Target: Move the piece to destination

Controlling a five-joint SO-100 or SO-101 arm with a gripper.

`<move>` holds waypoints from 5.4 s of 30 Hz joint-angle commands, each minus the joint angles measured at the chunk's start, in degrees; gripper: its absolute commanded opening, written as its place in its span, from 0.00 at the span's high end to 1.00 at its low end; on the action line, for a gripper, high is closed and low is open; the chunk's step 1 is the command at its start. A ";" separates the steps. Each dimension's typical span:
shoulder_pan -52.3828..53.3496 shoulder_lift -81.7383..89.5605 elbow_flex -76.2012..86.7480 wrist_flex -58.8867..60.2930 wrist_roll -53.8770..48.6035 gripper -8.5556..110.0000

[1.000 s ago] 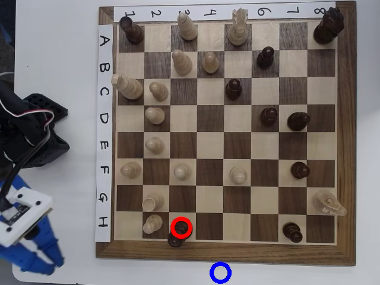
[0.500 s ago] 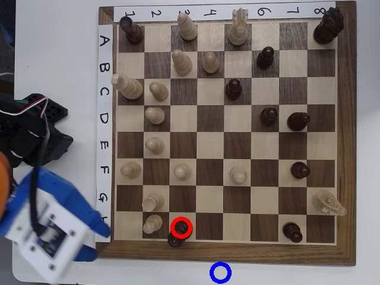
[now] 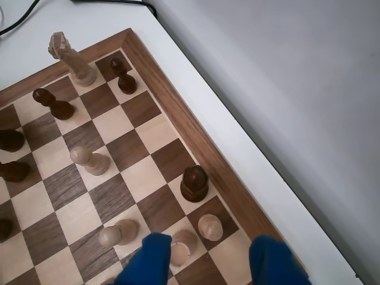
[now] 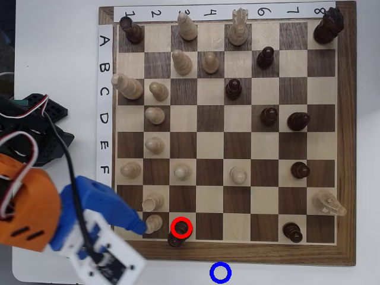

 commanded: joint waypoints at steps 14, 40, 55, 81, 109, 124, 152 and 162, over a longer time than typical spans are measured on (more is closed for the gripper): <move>-1.23 -8.35 -2.37 -5.71 -0.44 0.72; -2.11 -10.90 14.24 -30.23 -4.66 0.70; -1.23 -17.49 12.74 -32.52 -6.24 0.70; -0.88 -17.75 14.50 -35.86 -6.24 0.78; 1.23 -18.72 11.16 -32.78 -7.29 0.93; 2.72 -10.20 9.58 -36.65 -6.15 0.93; 4.22 -13.89 -15.73 -43.68 -4.57 0.93; 4.22 -24.52 -12.04 -50.54 -7.91 0.93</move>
